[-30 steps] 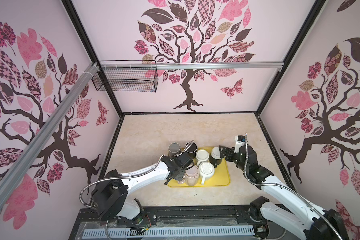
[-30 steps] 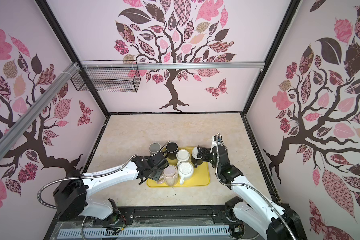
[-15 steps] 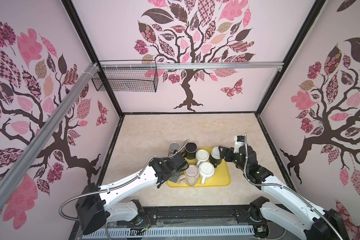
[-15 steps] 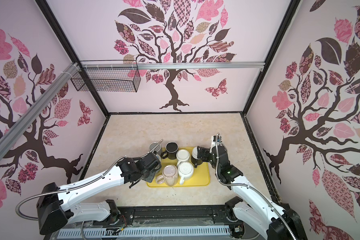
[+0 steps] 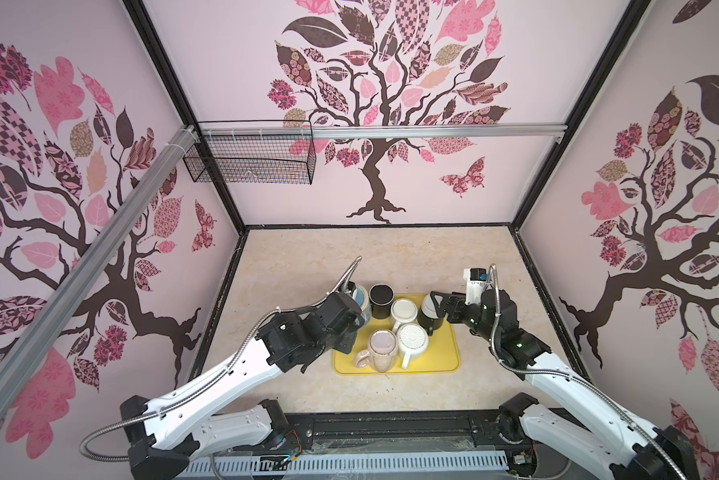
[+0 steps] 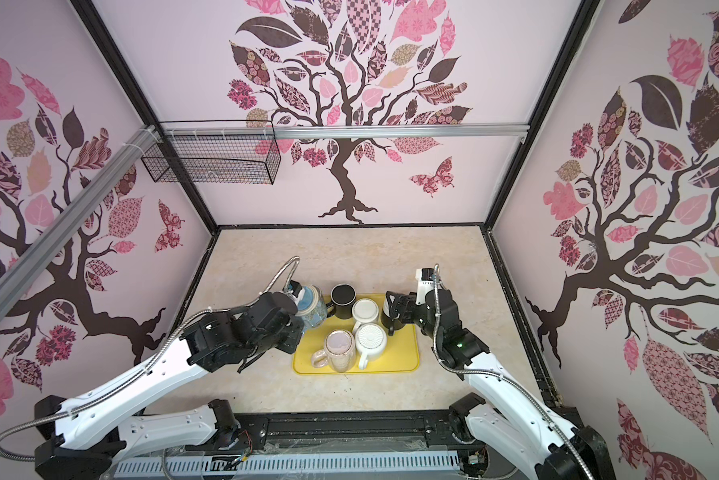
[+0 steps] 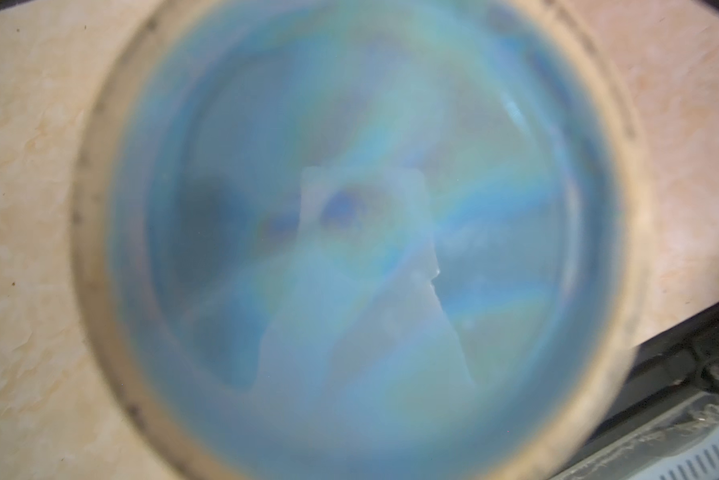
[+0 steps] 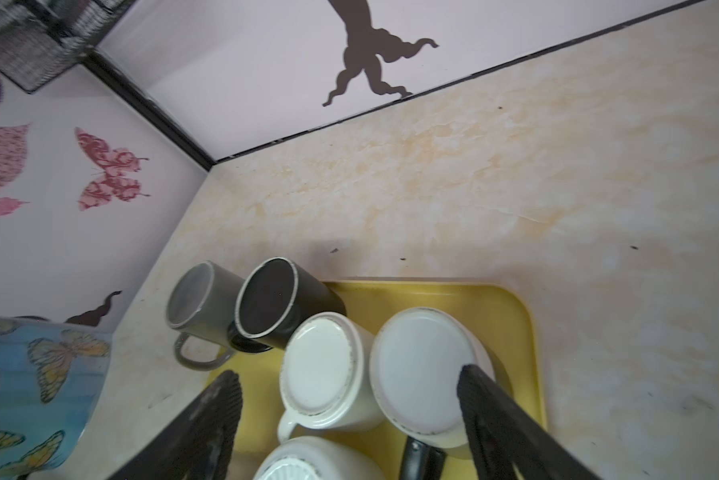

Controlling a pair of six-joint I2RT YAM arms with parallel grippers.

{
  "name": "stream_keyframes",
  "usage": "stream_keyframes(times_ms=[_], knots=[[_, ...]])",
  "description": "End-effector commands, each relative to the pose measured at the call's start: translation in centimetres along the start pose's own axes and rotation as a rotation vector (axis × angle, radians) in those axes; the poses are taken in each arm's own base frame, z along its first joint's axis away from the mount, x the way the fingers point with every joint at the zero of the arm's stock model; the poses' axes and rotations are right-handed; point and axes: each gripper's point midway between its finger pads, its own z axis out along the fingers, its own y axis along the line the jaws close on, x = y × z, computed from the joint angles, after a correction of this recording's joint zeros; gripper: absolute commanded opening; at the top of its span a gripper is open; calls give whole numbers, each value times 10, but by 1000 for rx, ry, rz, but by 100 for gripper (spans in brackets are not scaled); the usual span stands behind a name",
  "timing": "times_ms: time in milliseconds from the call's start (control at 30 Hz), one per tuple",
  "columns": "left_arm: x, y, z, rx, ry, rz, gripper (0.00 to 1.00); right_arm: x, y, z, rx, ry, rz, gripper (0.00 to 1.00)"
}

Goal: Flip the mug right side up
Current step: 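Lift the blue mug off the tray with the left gripper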

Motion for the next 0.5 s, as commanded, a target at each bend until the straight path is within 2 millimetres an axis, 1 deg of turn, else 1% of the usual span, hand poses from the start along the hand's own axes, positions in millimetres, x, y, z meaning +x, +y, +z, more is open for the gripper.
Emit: stream_keyframes(times_ms=[0,100,167,233,300,367,467], knots=[[-70,-20,-42,131,-276,-55,0,-29,71,-19,-331,-41,32,85],[-93,-35,-55,227,-373,-82,0,-31,102,-32,-534,-41,91,85],[-107,-47,-65,305,-431,-103,0,-34,114,-39,-617,-43,128,84],[-119,-58,-76,385,-483,-128,0,-36,124,-47,-689,-48,146,83],[-128,-64,-87,446,-527,-155,0,-38,130,-56,-741,-59,148,82],[-137,-67,-101,497,-588,-183,0,-40,137,-65,-788,-74,144,80],[-146,-69,-120,562,-650,-221,0,-43,142,-72,-821,-78,154,77]])
